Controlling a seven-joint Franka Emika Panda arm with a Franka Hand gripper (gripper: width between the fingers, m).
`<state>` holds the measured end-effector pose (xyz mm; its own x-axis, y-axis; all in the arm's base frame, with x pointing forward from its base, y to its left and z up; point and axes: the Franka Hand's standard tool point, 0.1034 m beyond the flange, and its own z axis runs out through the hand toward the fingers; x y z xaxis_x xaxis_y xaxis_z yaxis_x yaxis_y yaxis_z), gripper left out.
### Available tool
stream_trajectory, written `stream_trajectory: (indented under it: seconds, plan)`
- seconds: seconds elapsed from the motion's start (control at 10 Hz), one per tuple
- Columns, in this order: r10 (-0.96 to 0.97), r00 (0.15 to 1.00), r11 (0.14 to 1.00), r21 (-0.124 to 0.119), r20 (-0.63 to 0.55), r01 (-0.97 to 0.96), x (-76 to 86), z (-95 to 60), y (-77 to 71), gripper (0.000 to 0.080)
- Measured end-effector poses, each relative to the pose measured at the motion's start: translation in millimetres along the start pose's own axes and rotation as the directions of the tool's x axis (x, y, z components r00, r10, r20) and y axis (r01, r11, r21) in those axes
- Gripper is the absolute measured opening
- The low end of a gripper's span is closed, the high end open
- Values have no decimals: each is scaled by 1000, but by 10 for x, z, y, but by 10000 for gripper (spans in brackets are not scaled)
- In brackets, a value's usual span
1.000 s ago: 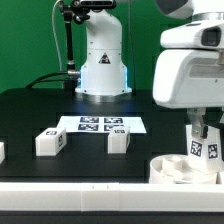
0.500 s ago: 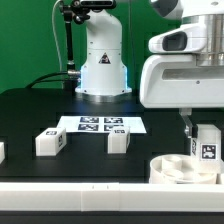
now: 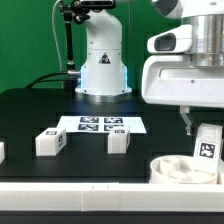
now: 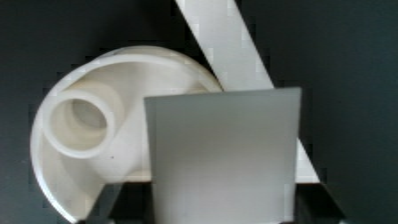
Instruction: Assemble stool
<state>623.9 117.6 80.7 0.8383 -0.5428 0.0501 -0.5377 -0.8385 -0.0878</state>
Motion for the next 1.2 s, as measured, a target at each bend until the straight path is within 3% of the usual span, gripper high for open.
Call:
stream_trajectory:
  seconds: [0.4, 0.5, 0.6, 0.9, 1.2]
  plan:
    - [213, 977, 977, 17, 15, -213, 4, 4, 7, 341]
    - [325, 945, 945, 41, 25, -326, 24, 11, 32, 341]
    - [415, 909, 908, 49, 39, -417, 11, 9, 31, 341]
    - [665, 740, 732, 105, 104, -673, 0, 4, 45, 341]
    - [778, 612, 606, 86, 141, -791, -32, 1, 15, 341]
